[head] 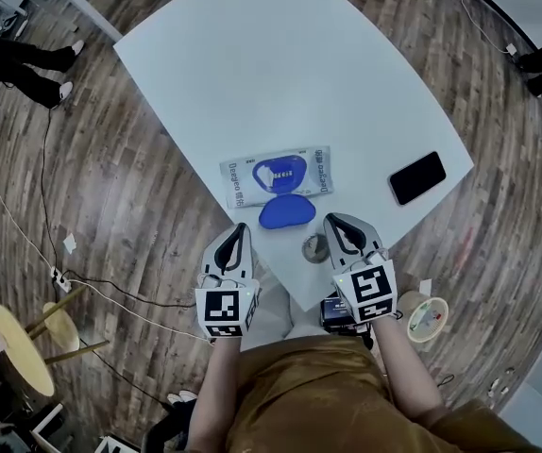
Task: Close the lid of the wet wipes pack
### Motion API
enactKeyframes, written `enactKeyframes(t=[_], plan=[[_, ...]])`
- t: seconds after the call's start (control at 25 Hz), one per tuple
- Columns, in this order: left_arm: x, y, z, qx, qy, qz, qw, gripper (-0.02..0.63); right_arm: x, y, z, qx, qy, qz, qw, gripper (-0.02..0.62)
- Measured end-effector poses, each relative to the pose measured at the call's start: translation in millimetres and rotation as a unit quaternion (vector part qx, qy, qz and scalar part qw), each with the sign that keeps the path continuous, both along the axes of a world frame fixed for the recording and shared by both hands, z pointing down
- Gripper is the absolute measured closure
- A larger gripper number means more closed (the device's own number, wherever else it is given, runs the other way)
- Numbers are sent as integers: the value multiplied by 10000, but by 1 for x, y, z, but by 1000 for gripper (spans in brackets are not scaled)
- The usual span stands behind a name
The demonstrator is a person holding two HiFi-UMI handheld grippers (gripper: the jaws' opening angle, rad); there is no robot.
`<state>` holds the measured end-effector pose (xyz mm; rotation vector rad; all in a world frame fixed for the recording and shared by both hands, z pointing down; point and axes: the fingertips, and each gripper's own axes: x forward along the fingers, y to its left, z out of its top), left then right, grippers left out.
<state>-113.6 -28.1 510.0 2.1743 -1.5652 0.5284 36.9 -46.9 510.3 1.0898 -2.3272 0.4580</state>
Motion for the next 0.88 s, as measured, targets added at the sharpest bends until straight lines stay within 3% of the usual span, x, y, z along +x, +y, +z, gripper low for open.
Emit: enactKeyframes(t=[0.12,0.88], plan=[[4,2,12,-142,96,44,9998,609,-3,5,13,-72,290,-283,9992,586],[15,-4,40,-546,208,189,9981,609,-15,-9,28,-230,234,-447,9985,586]])
